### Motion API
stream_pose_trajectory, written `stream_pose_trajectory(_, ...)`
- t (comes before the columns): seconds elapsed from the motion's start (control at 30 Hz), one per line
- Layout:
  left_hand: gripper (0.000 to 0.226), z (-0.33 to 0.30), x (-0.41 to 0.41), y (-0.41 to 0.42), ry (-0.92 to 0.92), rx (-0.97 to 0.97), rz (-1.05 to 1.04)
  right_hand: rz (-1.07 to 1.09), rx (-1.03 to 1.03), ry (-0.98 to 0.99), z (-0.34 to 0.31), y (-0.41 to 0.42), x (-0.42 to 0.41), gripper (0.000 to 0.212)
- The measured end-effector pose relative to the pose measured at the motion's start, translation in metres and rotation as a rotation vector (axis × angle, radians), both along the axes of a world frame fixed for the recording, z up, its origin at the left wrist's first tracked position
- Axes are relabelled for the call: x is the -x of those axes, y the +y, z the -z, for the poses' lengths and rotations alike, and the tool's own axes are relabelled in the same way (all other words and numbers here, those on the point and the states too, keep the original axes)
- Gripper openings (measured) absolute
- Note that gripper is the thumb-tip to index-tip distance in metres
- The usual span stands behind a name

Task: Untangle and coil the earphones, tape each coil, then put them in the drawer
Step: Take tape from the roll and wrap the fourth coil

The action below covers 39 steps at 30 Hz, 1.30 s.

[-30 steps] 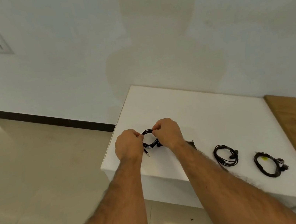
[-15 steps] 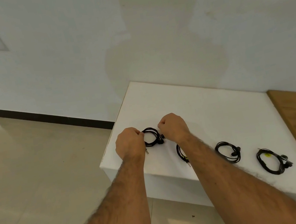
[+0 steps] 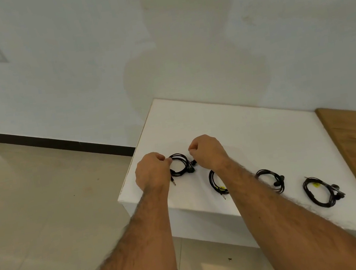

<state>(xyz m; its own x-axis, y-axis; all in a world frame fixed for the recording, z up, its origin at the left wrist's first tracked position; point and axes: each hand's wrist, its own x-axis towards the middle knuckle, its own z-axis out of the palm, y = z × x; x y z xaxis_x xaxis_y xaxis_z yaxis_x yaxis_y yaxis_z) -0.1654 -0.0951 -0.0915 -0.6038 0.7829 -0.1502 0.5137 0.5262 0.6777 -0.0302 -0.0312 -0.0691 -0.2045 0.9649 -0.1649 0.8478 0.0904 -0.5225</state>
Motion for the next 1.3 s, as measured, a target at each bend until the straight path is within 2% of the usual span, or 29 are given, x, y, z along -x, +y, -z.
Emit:
stream_pose_trajectory(0.27,0.024,-0.019,-0.014,0.000,0.066,-0.109,0.053,-0.034,-0.085,0.034,-0.008,-0.014,-0.010,0.023)
stream_pose_trajectory(0.5,0.025,-0.045,-0.059,-0.004,0.126,-0.199,0.260,0.049,-0.153,0.149,-0.020,-0.037,-0.060,0.020)
stream_pose_trajectory(0.73,0.023,-0.064,-0.133,-0.010,0.183,-0.304,0.475,0.205,-0.174,0.183,-0.035,-0.069,-0.167,0.018)
stream_pose_trajectory(1.0,0.017,-0.054,-0.229,-0.022,0.180,-0.272,0.732,0.584,-0.255,0.241,-0.052,-0.086,-0.321,0.020)
stream_pose_trajectory(1.1,0.016,-0.049,-0.270,-0.022,0.125,-0.247,0.812,0.677,-0.268,0.149,-0.051,-0.089,-0.370,0.021)
stream_pose_trajectory(1.3,0.021,-0.041,-0.342,-0.003,0.024,-0.188,0.932,0.627,-0.199,-0.070,-0.045,-0.086,-0.430,0.021)
